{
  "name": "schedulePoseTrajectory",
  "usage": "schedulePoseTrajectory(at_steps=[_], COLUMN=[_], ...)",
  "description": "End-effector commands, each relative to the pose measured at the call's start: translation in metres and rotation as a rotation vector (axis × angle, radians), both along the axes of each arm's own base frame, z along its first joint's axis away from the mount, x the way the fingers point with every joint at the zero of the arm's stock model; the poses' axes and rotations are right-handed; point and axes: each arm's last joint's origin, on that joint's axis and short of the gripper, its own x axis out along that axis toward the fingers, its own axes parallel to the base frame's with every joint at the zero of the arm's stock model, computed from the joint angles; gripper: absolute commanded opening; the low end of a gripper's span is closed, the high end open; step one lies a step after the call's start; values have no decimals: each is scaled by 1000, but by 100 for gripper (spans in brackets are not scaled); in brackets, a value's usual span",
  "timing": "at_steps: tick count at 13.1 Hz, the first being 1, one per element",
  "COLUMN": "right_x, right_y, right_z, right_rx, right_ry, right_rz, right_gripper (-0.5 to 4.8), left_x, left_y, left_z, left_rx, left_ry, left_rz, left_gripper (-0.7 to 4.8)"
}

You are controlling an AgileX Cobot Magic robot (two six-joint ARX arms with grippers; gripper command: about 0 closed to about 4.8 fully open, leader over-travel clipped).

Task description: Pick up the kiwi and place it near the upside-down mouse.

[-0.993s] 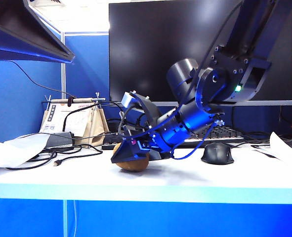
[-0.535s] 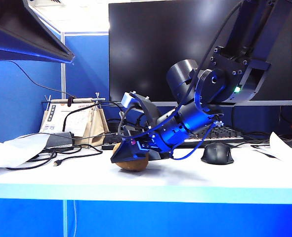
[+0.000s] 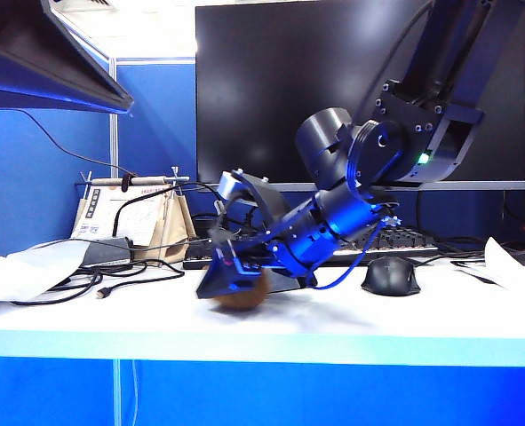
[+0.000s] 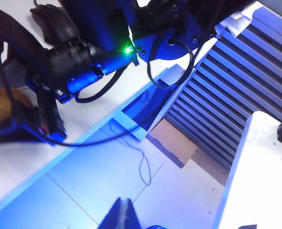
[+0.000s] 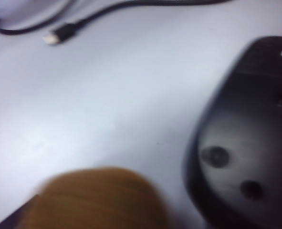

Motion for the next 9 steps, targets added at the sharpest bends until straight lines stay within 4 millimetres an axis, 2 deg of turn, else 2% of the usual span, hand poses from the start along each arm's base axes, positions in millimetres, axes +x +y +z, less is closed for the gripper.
schedulePoseTrajectory(at_steps=[1,4,8,9], right_x=[-2,-3,-8,-11], right_y=[-2,-3,-6,-9], right_z=[0,16,55,70], right_rx=[-26,-7,29,42], right_ry=[33,0,-73,-94], right_rz=[-18,-19,-35,-34], right_gripper=[469,479,479,479], left_x=[0,0,0,0], left_y=[0,0,0,0], left_z=[2,2,2,2], left_rx=[-4,-4,3,3], left_ry=[-9,-13,-32,-32], left_rz=[-7,-8,-17,-17], left_gripper=[-1,-1,-1,-1])
